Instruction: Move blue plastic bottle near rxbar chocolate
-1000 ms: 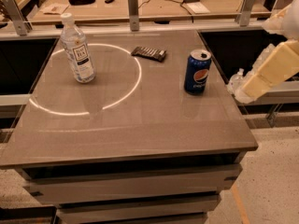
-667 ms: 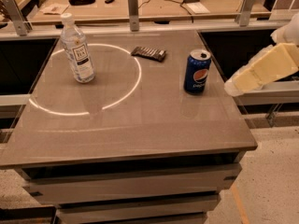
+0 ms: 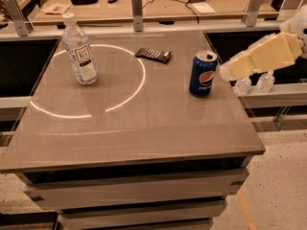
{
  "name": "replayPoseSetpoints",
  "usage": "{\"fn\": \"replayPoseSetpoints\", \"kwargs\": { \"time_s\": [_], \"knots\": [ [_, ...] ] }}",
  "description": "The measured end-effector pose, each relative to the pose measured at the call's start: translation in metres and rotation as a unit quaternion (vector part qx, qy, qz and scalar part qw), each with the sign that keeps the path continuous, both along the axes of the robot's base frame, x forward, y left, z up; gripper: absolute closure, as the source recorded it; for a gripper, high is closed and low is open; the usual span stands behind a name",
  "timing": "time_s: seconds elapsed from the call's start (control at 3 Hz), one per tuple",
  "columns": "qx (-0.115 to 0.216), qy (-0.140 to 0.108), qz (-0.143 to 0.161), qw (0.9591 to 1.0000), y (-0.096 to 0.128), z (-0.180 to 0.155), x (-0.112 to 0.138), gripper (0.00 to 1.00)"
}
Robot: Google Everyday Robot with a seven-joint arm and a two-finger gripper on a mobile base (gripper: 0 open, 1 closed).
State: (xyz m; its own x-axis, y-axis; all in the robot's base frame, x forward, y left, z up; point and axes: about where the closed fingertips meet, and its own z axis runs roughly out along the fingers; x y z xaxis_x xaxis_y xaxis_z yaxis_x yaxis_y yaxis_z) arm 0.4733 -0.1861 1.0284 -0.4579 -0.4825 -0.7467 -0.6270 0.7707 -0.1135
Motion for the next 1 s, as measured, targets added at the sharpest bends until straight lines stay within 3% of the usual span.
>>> {"fn": "replayPoseSetpoints", "kwargs": {
  "time_s": [0.33,0.67,1.0],
  "knots": [
    [-0.048,-0.016,0.029,0.9983,0.006,0.022,0.009,0.00],
    [-0.085,-0.014,0.067,0.9940,0.020,0.046,0.024,0.00],
    [-0.117,-0.031,0.086,0.9889,0.044,0.071,0.045,0.00]
  ]
}}
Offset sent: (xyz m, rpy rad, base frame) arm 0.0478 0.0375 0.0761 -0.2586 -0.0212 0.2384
